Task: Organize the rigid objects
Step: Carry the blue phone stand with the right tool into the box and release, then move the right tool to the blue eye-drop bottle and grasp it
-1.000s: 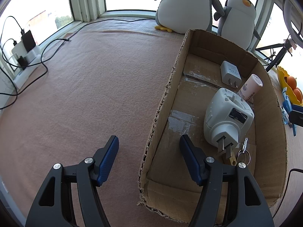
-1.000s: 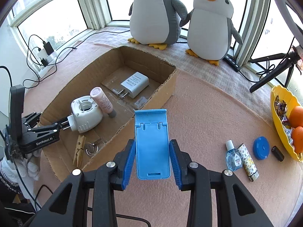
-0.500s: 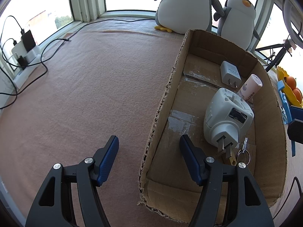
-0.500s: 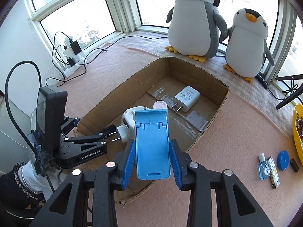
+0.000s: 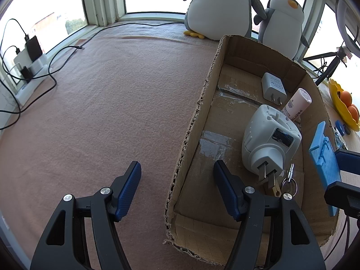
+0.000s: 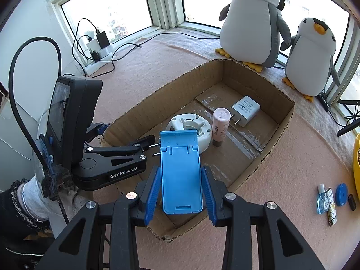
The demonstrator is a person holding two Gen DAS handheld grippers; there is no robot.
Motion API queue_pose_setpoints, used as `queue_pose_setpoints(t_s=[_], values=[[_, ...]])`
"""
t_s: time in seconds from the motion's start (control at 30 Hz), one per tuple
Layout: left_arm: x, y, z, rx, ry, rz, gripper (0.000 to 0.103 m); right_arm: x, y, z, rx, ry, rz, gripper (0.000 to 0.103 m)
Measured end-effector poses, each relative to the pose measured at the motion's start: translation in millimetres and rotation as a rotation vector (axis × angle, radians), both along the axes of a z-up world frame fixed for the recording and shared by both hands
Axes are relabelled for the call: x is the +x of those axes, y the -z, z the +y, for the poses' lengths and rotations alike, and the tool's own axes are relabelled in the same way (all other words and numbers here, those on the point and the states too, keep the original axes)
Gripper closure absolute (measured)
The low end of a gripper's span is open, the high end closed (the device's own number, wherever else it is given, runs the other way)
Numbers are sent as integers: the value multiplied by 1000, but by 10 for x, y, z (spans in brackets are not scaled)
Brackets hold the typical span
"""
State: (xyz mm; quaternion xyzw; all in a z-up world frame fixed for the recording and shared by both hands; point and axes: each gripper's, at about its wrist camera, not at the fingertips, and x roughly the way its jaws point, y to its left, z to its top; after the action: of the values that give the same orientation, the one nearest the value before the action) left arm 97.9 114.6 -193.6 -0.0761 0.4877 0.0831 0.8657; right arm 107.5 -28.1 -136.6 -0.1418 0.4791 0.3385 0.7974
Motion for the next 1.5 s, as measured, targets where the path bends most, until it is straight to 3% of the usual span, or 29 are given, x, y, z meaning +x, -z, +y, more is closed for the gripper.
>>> queue_pose_setpoints(t_s=[0.03,0.1,0.17,0.5,0.83,1.17,1.5], values=[[0,0,0,0,0,0,36,-13,-4,8,-4,-2,-9,67],[0,0,1,1,0,0,36,-39,-21,19,-10,-2,-30,47],[-3,3,-2,1,1,-1,36,-65,-42,21,-7,-5,-46,43],[-1,5,-6,3,2,-1,36,-42,-159,-259,40,56,-71,42],[8,6,-21,11,5,0,35,199,-179,-1056,60,243,-73,39],[11,2,-38,24,7,3,34,461,115,-1919,35,421,-1,39],[9,2,-43,34,6,3,32,771,411,-2260,84,497,88,39]])
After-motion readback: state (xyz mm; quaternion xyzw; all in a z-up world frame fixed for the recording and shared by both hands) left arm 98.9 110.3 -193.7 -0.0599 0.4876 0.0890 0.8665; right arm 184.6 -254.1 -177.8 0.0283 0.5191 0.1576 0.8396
